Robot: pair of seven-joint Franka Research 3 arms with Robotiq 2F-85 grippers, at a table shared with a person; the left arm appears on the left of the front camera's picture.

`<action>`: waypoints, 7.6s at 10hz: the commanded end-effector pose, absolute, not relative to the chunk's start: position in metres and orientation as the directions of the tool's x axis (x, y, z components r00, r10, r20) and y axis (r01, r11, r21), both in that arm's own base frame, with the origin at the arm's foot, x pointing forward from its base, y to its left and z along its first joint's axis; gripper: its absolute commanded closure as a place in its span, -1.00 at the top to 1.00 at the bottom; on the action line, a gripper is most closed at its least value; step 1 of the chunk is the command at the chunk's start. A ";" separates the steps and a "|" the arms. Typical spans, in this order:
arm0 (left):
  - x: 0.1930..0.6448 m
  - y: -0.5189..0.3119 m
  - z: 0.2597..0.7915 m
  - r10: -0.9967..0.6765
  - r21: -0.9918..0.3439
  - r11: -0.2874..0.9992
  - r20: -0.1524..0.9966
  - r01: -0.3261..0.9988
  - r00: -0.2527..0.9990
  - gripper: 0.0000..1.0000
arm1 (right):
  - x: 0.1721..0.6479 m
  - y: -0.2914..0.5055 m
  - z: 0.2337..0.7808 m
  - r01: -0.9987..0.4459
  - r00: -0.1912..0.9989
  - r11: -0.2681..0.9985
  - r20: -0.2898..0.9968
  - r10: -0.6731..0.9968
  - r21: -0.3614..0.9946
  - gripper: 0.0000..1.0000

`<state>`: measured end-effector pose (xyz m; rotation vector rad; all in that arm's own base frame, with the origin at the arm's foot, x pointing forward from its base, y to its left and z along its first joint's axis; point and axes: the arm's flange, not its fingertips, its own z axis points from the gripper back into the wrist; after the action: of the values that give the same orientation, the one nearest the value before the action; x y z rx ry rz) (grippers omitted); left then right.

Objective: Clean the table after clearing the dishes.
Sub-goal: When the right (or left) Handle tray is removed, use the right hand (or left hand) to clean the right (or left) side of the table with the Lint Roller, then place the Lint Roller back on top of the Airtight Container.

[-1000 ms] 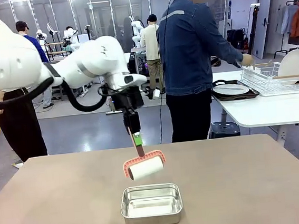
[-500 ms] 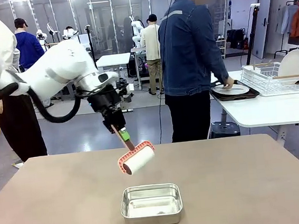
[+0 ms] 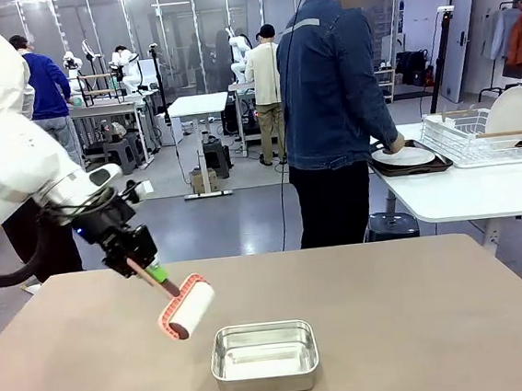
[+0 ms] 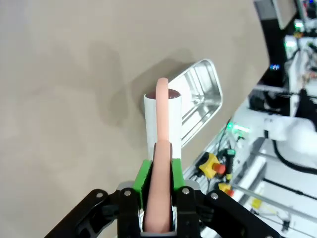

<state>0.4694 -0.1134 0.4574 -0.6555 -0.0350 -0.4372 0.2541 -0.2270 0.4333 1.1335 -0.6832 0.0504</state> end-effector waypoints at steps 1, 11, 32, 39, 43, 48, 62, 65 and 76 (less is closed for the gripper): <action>0.460 -0.099 0.443 -0.245 -0.614 0.730 0.178 0.302 0.953 -1.00 | 0.252 -0.227 0.434 -0.387 0.793 0.439 0.535 -0.290 0.811 1.00; 0.484 -0.067 0.399 -0.056 -0.639 0.758 0.141 0.134 0.988 -0.57 | 0.252 -0.227 0.434 -0.387 0.793 0.439 0.535 -0.290 0.811 1.00; 0.446 0.061 0.338 0.033 -0.636 0.772 0.027 -0.008 0.999 -0.57 | 0.252 -0.227 0.434 -0.387 0.793 0.439 0.535 -0.290 0.811 1.00; 0.399 0.129 0.383 0.200 -0.386 0.898 -0.070 -0.211 0.977 -0.57 | 0.252 -0.227 0.434 -0.387 0.793 0.439 0.535 -0.290 0.811 1.00; 0.398 0.140 0.406 0.297 -0.229 0.929 -0.009 -0.291 0.955 -0.57 | 0.252 -0.227 0.434 -0.387 0.793 0.439 0.535 -0.290 0.811 1.00; 0.425 0.061 0.448 -0.085 -0.477 0.868 0.137 0.141 0.987 -0.57 | 0.252 -0.227 0.434 -0.387 0.793 0.439 0.535 -0.290 0.811 1.00; 0.451 -0.107 0.486 -0.478 -0.401 0.781 0.110 0.479 0.871 -0.57 | 0.252 -0.227 0.434 -0.387 0.793 0.439 0.535 -0.290 0.811 1.00; 0.451 -0.107 0.486 -0.478 -0.401 0.781 0.110 0.479 0.871 -0.57 | 0.252 -0.227 0.434 -0.387 0.793 0.439 0.535 -0.290 0.811 1.00; 0.482 -0.401 0.523 -0.985 -0.113 -0.131 -0.102 0.985 -0.142 -0.57 | 0.252 -0.227 0.434 -0.387 0.793 0.439 0.535 -0.290 0.811 1.00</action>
<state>0.4840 -0.4052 0.5191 -0.0388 0.1928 -1.7165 0.2545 -0.2268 0.4332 1.1339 -0.6819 0.0512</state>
